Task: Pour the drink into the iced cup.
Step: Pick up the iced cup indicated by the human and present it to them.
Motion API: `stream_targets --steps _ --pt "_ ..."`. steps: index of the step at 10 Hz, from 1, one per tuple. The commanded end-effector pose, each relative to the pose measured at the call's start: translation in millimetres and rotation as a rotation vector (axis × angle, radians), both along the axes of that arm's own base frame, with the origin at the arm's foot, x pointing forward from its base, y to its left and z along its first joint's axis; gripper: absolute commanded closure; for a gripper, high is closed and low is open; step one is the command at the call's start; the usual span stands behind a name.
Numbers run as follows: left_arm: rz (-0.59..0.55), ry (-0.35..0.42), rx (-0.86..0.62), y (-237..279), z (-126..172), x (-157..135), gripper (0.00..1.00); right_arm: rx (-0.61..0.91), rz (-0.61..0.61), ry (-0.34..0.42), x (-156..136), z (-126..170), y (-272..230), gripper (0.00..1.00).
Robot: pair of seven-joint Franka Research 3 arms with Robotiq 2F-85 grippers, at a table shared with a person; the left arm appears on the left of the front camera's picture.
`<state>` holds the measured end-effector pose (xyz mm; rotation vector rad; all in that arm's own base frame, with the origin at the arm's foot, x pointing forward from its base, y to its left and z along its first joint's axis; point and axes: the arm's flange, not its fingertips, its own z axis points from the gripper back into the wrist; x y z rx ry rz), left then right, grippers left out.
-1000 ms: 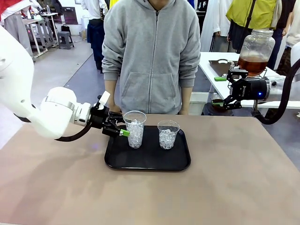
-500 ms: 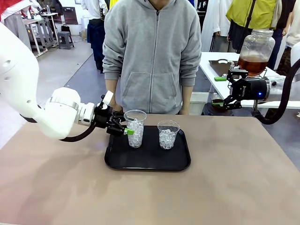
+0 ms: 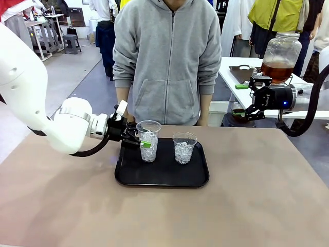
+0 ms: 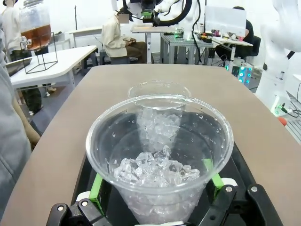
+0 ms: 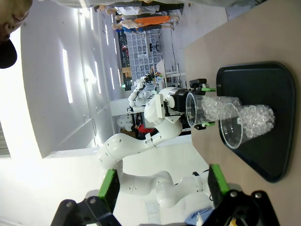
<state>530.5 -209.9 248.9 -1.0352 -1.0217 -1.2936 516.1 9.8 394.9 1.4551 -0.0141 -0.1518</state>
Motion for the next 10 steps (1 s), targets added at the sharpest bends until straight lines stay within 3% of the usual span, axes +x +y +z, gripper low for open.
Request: stream_targets --steps 1,4,5,6,10 --pt "-0.005 -0.022 -0.021 -7.5 -2.6 1.1 0.0 0.0 -0.001 -0.004 0.0 1.3 0.0 0.0" --pt "-0.019 -0.022 -0.025 -9.8 -0.2 -2.7 0.0 0.0 -0.001 -0.004 0.0 1.3 0.0 0.0" --pt "-0.022 0.009 -0.024 -10.1 -0.6 -3.2 0.19 0.0 -0.001 -0.004 0.0 1.3 0.0 0.0" --pt "-0.018 -0.027 -0.031 -9.0 -1.4 -4.5 0.38 0.0 -0.001 -0.004 0.0 1.3 0.0 0.0" --pt "-0.003 -0.028 -0.051 -7.4 2.7 -8.6 0.38 0.0 -0.001 -0.004 0.0 1.3 0.0 0.0"
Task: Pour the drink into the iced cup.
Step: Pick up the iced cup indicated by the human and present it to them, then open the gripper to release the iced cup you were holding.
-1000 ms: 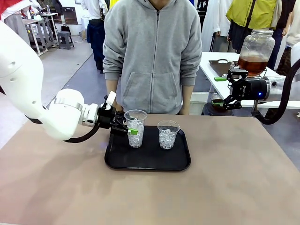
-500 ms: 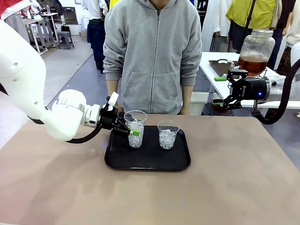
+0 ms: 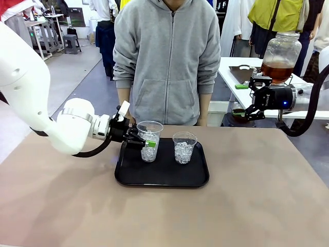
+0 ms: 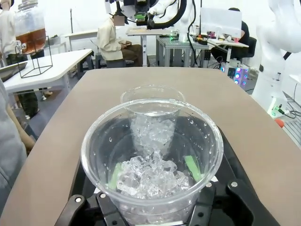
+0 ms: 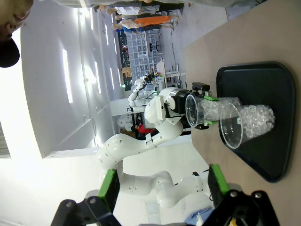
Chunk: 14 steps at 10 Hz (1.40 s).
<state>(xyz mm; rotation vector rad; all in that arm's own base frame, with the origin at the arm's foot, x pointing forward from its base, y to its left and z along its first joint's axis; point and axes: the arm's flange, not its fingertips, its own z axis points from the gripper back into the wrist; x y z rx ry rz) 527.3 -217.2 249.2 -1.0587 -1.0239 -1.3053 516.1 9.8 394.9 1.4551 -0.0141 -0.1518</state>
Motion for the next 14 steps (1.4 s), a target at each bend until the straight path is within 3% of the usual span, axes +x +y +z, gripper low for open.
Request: stream_targets --steps 1,8,10,14 --pt "0.027 -0.032 -0.05 1.2 10.1 -5.9 0.38 0.0 -0.001 -0.004 0.0 1.3 0.0 0.0" --pt "0.094 -0.112 -0.08 8.2 140.6 55.3 0.38 0.0 -0.001 -0.004 0.0 1.3 0.0 0.0" --pt "0.083 -0.11 -0.078 8.2 155.5 64.5 0.38 0.0 -0.001 -0.004 0.0 1.3 0.0 0.0" --pt "0.099 -0.125 -0.083 9.8 148.2 53.8 0.38 0.0 -0.001 -0.004 0.0 1.3 0.0 0.0"
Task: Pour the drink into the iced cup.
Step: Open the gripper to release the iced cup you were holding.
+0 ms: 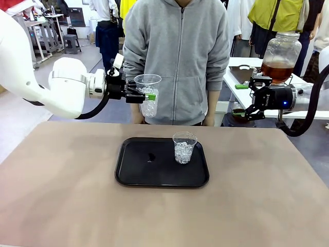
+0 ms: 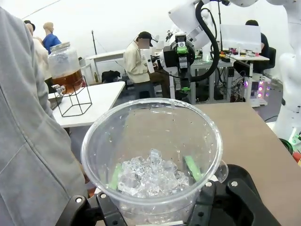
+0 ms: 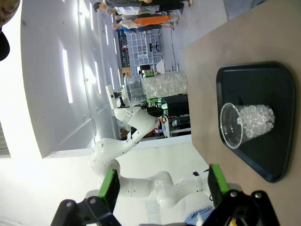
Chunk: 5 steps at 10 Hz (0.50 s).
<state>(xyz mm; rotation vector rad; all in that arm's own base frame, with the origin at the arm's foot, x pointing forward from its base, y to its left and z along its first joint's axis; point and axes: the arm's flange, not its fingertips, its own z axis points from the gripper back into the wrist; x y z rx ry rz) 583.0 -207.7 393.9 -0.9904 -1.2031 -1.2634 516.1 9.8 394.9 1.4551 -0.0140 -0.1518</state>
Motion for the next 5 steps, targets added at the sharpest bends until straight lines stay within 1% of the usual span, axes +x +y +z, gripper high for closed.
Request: stream_targets --steps 1,5 --pt "0.001 -0.015 -0.004 0.3 3.6 -2.0 0.38 0.0 -0.001 -0.004 0.0 1.3 0.0 0.0" --pt "0.001 -0.015 -0.004 0.3 3.6 -2.0 0.38 0.0 -0.001 -0.004 0.0 1.3 0.0 0.0"
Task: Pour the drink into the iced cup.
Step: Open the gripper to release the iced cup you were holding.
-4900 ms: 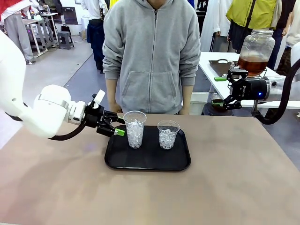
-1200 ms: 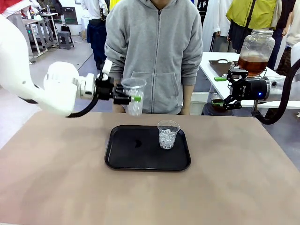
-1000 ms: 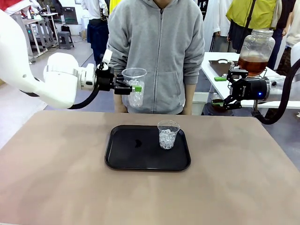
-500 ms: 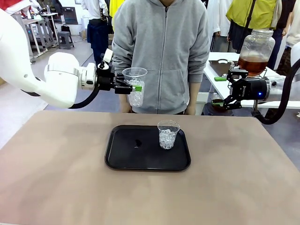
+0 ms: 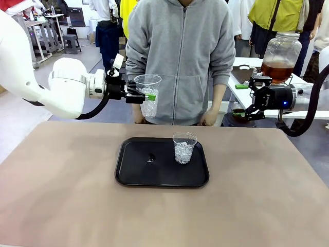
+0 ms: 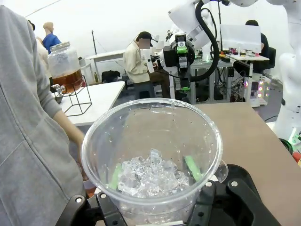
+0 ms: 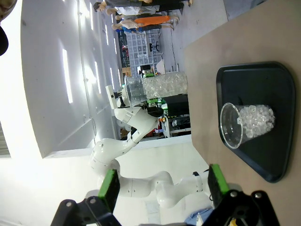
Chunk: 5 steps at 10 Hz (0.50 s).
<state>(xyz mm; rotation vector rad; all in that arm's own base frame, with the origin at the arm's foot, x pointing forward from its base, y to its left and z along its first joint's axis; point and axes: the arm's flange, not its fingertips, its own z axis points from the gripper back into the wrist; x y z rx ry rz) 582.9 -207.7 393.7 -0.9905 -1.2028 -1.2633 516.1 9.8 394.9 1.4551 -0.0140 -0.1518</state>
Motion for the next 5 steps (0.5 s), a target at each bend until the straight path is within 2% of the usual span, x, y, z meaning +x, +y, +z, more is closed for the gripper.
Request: stream_targets --steps 1,5 --pt "0.001 -0.015 -0.004 0.3 3.7 -1.9 0.38 0.0 -0.001 -0.004 0.0 1.3 0.0 0.0" --pt "0.001 -0.015 -0.004 0.3 3.7 -1.9 0.38 0.0 -0.001 -0.004 0.0 1.3 0.0 0.0"
